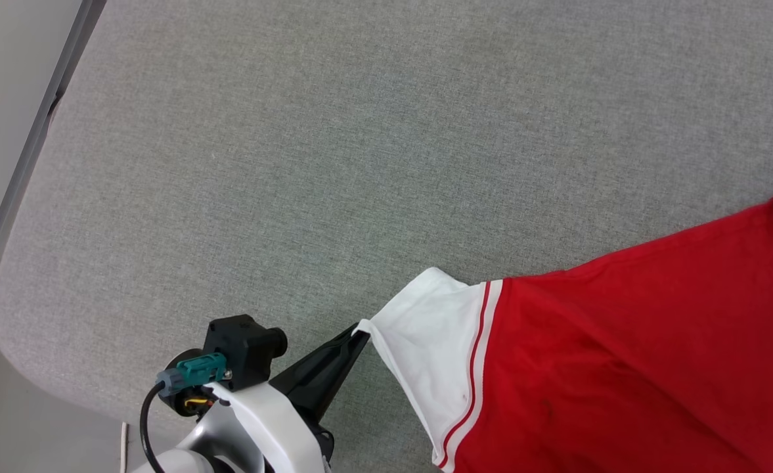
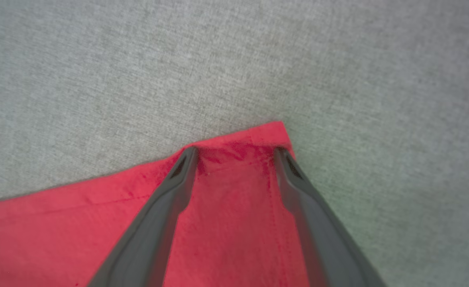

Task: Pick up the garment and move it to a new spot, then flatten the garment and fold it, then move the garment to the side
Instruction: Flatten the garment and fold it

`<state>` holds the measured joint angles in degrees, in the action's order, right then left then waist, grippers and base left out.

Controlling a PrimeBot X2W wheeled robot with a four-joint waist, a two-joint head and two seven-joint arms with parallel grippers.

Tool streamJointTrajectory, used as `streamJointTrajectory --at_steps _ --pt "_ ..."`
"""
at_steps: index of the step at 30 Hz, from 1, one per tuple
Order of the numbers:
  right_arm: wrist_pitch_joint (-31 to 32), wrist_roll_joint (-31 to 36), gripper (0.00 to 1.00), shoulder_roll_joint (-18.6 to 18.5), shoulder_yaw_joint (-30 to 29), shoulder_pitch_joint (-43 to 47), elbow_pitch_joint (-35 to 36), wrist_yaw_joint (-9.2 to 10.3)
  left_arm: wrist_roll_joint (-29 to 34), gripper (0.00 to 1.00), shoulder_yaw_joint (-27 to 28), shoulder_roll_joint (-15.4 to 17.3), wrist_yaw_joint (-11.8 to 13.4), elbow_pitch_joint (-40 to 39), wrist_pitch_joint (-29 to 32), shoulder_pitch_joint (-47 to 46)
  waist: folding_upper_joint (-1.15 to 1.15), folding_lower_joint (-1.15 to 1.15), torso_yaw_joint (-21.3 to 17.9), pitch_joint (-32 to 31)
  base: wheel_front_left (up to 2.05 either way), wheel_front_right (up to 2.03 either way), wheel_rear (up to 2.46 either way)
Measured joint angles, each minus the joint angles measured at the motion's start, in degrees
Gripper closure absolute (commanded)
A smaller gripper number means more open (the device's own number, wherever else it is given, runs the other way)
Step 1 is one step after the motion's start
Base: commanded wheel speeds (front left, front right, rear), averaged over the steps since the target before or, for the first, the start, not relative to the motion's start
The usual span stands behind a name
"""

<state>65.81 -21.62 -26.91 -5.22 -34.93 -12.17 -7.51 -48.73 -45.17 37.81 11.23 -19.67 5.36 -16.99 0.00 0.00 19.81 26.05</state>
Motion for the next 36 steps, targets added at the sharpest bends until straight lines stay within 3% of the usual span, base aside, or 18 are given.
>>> streamJointTrajectory --at_steps 2,3,4,5,19,30,36 --pt "0.3 -0.1 0.0 -0.4 0.9 0.2 -0.4 0.0 0.0 1.0 -0.1 -0.1 0.0 0.1 0.0 0.0 0.0 0.0 0.1 0.2 0.0 0.0 0.0" --pt "0.5 -0.2 0.54 -0.5 1.3 0.2 -0.5 0.01 0.0 1.0 -0.1 -0.1 0.0 0.2 0.0 -0.1 0.0 0.0 0.1 0.2 0.0 0.0 0.0" --pt "0.5 -0.3 0.93 -0.7 1.6 0.2 -0.5 0.01 0.0 1.0 -0.1 -0.1 0.0 0.2 0.0 -0.1 0.0 0.0 0.2 0.3 0.0 0.0 0.0" --pt "0.5 -0.4 1.0 -0.9 1.9 0.2 -0.5 0.01 0.0 1.0 -0.1 -0.2 0.0 0.2 0.0 -0.2 0.0 0.0 0.2 0.4 0.0 0.0 0.0" --pt "-9.4 -2.0 1.0 0.2 2.9 -0.1 -3.2 0.0 -0.4 1.0 1.6 0.8 0.9 1.3 -1.1 -0.4 0.0 0.0 -1.7 -3.6 0.0 0.0 0.0" --pt "-18.9 -6.8 1.0 -1.0 4.9 -1.5 -2.2 0.0 -0.6 1.0 6.4 5.5 3.2 -1.7 -2.1 -0.1 0.0 0.0 -7.3 -10.6 0.0 0.0 0.0" --pt "-20.4 -9.0 1.0 -2.0 5.9 -2.0 0.0 0.0 -0.3 1.0 9.7 9.4 3.7 -3.9 -1.5 -2.3 0.0 0.0 -11.1 -14.0 0.0 0.0 0.0"
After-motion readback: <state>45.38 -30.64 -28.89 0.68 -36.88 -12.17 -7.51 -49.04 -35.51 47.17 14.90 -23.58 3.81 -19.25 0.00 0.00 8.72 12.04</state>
